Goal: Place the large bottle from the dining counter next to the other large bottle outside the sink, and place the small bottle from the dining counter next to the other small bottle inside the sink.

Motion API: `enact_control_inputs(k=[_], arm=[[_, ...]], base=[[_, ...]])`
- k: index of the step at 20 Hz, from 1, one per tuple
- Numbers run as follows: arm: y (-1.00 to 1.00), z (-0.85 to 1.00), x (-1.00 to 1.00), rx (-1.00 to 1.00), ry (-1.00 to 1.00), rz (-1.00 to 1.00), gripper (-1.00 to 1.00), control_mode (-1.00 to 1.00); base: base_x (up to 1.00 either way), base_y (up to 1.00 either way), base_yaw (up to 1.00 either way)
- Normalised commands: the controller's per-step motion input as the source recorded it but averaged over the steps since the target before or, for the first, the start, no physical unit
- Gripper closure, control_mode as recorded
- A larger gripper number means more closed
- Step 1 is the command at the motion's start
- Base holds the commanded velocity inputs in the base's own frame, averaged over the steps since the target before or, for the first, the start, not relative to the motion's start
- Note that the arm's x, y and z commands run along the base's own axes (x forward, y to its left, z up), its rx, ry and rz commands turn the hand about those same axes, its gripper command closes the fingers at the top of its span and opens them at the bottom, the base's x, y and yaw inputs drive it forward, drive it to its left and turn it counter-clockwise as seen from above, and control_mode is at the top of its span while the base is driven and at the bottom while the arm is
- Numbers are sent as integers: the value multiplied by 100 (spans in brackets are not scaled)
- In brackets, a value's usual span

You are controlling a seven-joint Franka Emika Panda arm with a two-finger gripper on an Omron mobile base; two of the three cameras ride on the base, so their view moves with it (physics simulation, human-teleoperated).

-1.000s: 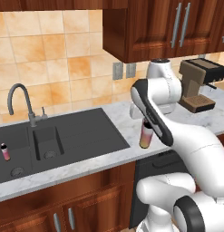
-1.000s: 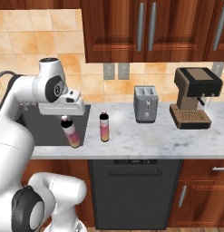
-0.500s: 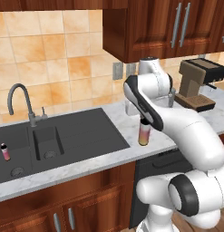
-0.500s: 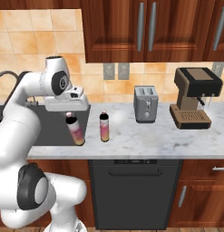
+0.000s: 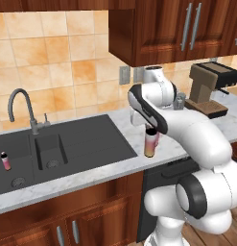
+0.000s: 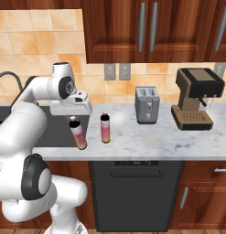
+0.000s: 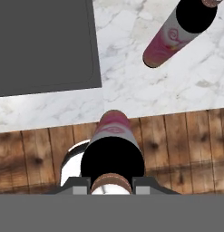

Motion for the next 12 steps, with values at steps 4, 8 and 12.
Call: enact_control_inputs(k=[4,8,12], arm=[[0,-26,14,0,-2,0,100,-100],[0,-18,27,1,-4,0,100,-100],[0,0,33,0,-5,0,100,-100]], base=[[0,0,0],[0,0,0],[0,0,0]])
